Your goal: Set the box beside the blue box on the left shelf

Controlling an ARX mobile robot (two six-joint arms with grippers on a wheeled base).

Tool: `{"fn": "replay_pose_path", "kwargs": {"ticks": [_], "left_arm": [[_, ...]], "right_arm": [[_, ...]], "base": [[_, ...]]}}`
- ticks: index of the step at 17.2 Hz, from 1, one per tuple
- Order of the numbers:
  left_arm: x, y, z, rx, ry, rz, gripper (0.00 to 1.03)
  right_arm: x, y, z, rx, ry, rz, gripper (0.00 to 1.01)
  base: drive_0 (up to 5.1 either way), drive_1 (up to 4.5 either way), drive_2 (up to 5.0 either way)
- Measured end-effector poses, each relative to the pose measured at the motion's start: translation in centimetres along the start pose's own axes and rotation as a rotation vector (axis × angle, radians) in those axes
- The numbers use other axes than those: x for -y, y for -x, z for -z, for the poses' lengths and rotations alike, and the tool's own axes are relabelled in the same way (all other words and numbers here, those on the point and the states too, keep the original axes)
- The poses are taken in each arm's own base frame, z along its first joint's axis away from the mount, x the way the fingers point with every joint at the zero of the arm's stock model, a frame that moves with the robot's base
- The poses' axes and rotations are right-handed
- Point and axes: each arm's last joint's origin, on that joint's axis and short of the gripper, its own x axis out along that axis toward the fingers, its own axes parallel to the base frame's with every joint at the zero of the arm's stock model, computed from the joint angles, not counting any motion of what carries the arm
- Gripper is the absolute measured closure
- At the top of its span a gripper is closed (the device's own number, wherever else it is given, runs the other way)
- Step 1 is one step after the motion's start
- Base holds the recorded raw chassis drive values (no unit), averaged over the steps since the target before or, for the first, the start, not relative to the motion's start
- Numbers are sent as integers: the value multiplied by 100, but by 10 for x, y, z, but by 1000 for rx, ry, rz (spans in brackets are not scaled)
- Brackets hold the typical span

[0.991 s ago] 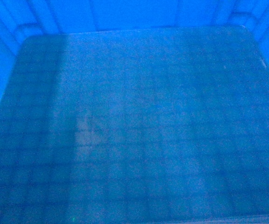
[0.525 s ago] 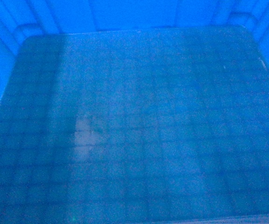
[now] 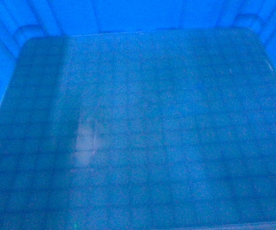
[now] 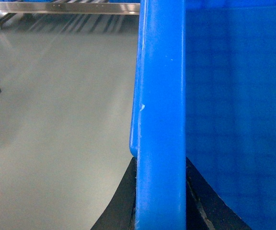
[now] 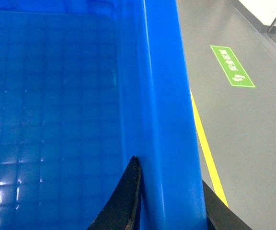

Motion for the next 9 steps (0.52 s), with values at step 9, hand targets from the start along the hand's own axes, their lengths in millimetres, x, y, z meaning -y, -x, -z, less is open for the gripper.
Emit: {"fn": "replay_pose_path", "kwargs": {"ticks": [9], "left_arm": [[0, 0, 0, -3, -2, -1, 91]], "right_arm": [[0, 0, 1, -4, 2, 0, 85]], "base": [[2, 402, -398]]}}
